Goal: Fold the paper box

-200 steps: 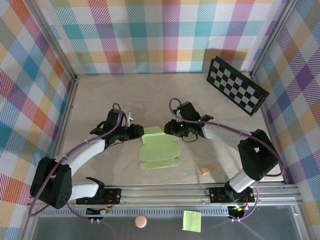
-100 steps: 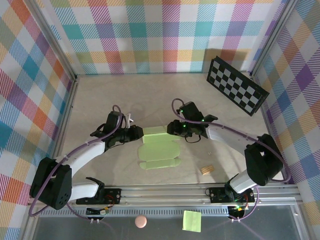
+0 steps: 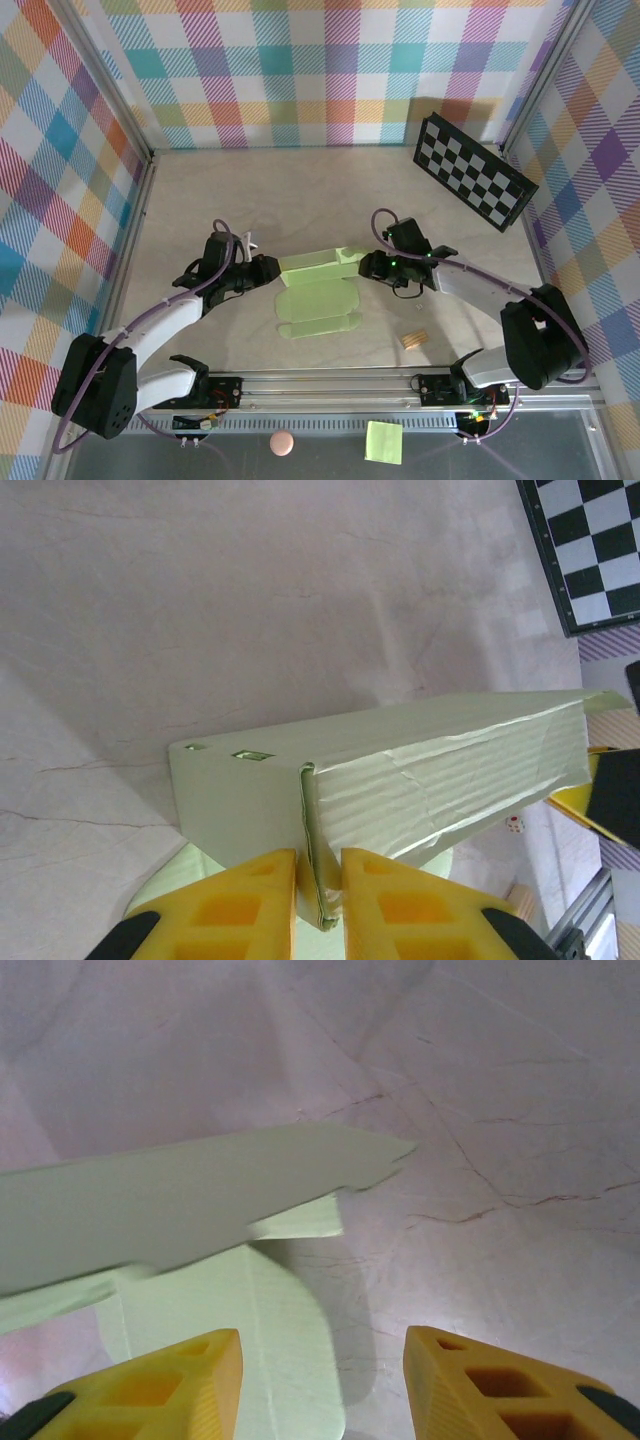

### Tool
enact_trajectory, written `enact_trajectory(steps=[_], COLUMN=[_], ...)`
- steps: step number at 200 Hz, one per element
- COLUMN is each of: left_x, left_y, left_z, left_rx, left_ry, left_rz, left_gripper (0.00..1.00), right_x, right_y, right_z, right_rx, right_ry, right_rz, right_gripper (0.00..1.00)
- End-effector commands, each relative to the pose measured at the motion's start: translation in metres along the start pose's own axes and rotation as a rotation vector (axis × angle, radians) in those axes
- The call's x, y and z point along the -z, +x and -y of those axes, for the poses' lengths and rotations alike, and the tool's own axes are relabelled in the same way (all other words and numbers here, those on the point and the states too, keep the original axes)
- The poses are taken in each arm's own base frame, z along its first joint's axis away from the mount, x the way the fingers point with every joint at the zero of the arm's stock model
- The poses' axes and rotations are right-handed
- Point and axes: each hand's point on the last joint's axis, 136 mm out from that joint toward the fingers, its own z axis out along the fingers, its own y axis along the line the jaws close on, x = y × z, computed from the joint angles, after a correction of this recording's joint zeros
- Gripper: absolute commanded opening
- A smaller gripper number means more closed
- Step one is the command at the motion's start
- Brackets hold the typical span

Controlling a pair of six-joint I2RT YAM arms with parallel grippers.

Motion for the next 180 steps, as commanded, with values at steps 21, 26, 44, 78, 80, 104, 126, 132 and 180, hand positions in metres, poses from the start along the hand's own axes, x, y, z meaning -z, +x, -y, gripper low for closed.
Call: enact_trajectory(steps=[21, 26, 44, 78, 80, 104, 126, 132, 180], left_x=[0.001, 0.001, 0.002, 0.002, 0.002, 0.002, 0.002, 0.001, -0.005], left_y=[0.011, 0.010, 0.010, 0.009, 0.010, 0.008, 0.008, 0.008, 0.008], left_z=[-0.017, -0.017, -0.017, -0.019, -0.019, -0.017, -0.016, -0.016, -0.015], left_rx=[0.044, 0.043, 0.045, 0.040, 0.040, 0.037, 0.040, 0.039, 0.049], left_ry=[-0.044, -0.044, -0.045, -0.055, -0.056, -0.052, -0.050, -0.049, -0.043], left_rz=[-0.029, -0.028, -0.025, -0.031, -0.032, -0.032, -0.039, -0.042, -0.070], left_gripper=[0.18, 0.18, 0.18, 0.18, 0.18, 0.18, 0.18, 0.18, 0.17], right_x=[-0.020, -0.022, -0.030, -0.047, -0.047, -0.052, -0.045, -0.042, -0.028], right_y=[-0.010, -0.012, -0.017, -0.022, -0.022, -0.022, -0.023, -0.022, -0.017], right_z=[-0.013, -0.015, -0.017, -0.015, -0.016, -0.022, -0.026, -0.026, -0.035], right_rx=[-0.018, -0.017, -0.011, -0.028, -0.029, -0.041, -0.041, -0.043, -0.038], right_ry=[-0.106, -0.116, -0.134, -0.153, -0.158, -0.204, -0.221, -0.216, -0.266], right_rz=[0.035, 0.041, 0.050, 0.052, 0.053, 0.041, 0.059, 0.061, 0.064], right_gripper=[0.48, 0.49, 0.49, 0.49, 0.49, 0.47, 0.44, 0.43, 0.34])
